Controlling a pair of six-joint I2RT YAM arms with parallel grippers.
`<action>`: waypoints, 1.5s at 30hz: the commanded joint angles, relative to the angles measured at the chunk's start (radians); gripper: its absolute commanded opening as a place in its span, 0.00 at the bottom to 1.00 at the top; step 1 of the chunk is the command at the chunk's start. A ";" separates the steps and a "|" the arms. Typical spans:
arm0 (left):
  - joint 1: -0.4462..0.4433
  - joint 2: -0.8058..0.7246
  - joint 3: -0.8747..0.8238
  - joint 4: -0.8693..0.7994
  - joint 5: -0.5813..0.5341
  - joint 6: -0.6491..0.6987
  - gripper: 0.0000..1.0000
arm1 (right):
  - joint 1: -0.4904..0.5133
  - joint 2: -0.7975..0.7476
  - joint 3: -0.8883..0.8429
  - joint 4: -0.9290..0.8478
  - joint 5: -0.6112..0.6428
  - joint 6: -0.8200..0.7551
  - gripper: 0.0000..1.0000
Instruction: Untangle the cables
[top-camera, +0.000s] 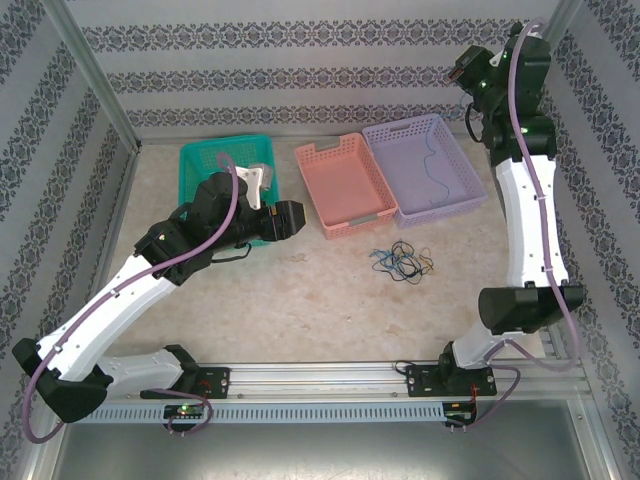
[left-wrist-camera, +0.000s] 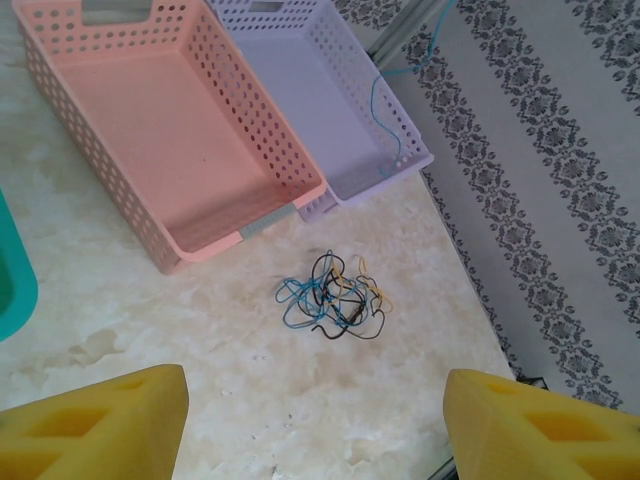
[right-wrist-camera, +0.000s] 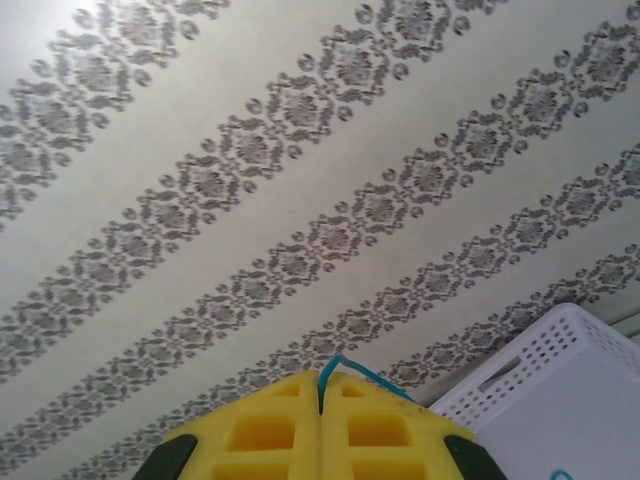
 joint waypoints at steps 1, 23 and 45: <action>-0.009 -0.032 -0.025 -0.038 -0.024 -0.030 0.69 | -0.025 0.016 0.033 0.043 -0.038 -0.007 0.00; -0.008 0.013 0.049 -0.092 -0.075 0.024 0.73 | -0.075 0.177 -0.177 0.062 -0.057 0.000 0.00; 0.006 0.028 0.057 -0.132 -0.049 -0.033 0.75 | -0.070 0.407 -0.052 -0.016 -0.146 0.090 0.57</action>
